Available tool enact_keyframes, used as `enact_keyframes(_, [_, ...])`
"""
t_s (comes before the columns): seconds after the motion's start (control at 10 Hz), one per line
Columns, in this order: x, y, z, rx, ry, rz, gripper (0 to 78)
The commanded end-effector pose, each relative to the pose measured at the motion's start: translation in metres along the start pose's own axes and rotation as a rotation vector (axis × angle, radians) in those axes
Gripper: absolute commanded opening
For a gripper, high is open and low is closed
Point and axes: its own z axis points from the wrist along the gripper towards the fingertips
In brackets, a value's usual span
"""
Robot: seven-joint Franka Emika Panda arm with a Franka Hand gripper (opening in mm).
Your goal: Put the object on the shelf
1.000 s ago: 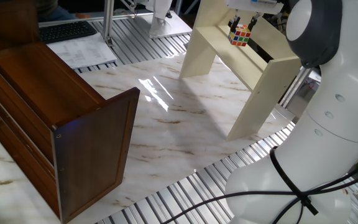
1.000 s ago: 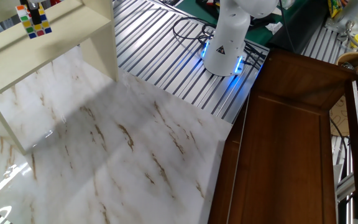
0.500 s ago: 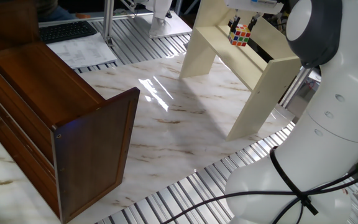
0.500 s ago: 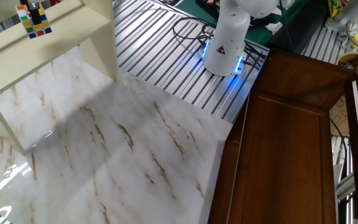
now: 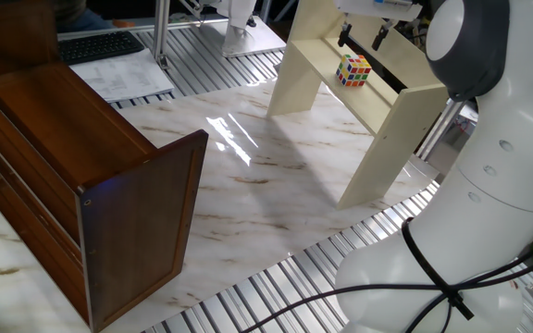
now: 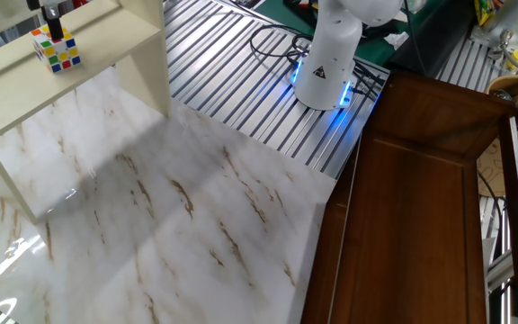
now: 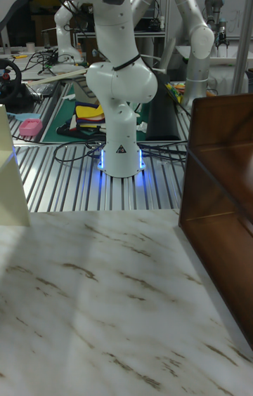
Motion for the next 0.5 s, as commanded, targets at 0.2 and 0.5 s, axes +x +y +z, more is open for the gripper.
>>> enact_keyframes(0.2, [-0.003, 0.0, 0.021, -0.017, -0.047, -0.006, 77.4])
enact_keyframes(0.5, [0.0, -0.009, -0.011, -0.001, -0.034, -0.005, 77.4])
